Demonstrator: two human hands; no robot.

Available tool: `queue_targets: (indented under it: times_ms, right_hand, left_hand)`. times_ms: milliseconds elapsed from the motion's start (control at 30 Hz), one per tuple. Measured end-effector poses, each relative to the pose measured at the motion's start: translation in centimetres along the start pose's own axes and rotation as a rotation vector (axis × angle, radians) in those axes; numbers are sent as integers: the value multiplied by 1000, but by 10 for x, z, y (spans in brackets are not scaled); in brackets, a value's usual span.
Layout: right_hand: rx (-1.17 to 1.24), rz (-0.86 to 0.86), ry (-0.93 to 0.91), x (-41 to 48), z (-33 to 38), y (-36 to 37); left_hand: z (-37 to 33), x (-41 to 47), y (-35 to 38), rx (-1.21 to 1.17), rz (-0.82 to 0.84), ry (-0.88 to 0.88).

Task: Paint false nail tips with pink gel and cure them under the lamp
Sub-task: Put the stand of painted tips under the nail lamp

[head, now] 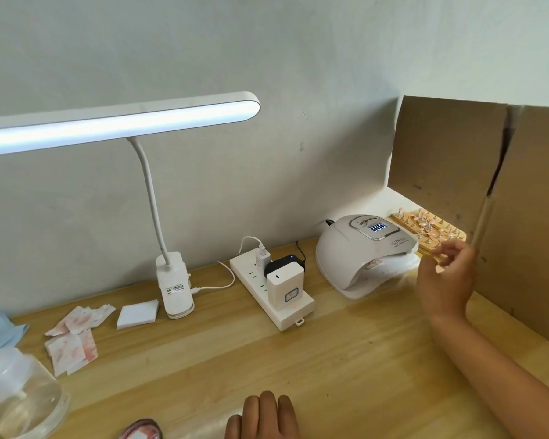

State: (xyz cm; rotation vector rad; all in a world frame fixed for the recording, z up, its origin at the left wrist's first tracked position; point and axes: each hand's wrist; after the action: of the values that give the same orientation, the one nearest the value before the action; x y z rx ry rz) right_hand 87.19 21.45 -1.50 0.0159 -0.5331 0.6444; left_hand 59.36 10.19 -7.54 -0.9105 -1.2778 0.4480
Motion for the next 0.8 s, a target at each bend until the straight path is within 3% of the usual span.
queue_targets:
  times_ms: [67, 200, 300, 500, 667, 733, 800]
  right_hand:
    - [-18, 164, -129, 15, 16, -1]
    - [-441, 596, -329, 48, 32, 19]
    - [-634, 763, -351, 63, 33, 35]
    - [-815, 769, -447, 73, 30, 43]
    - [-1019, 921, -473, 85, 53, 51]
    - [-1022, 848, -486, 80, 69, 51]
    - [-875, 629, -591, 63, 78, 47]
  left_hand:
    - [0, 3, -3, 61, 7, -21]
    - [-2, 3, -8, 123, 7, -22]
    - [-2, -1, -8, 145, 27, -21]
    - [1, -5, -13, 87, 136, 4]
    - [-1, -1, -31, 23, 334, -6]
    - [-4, 3, -46, -7, 509, -31]
    - [-10, 0, -69, -150, 685, -43]
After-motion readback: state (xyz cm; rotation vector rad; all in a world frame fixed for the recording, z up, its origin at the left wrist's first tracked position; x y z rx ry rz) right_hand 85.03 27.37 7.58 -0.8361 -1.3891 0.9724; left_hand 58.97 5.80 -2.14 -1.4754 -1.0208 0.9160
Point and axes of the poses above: each hand's wrist, its own x-axis towards the middle knuckle, its own y-axis out of the palm, z = x × y, and after that the axes turned 8 degrees about z, right-handed
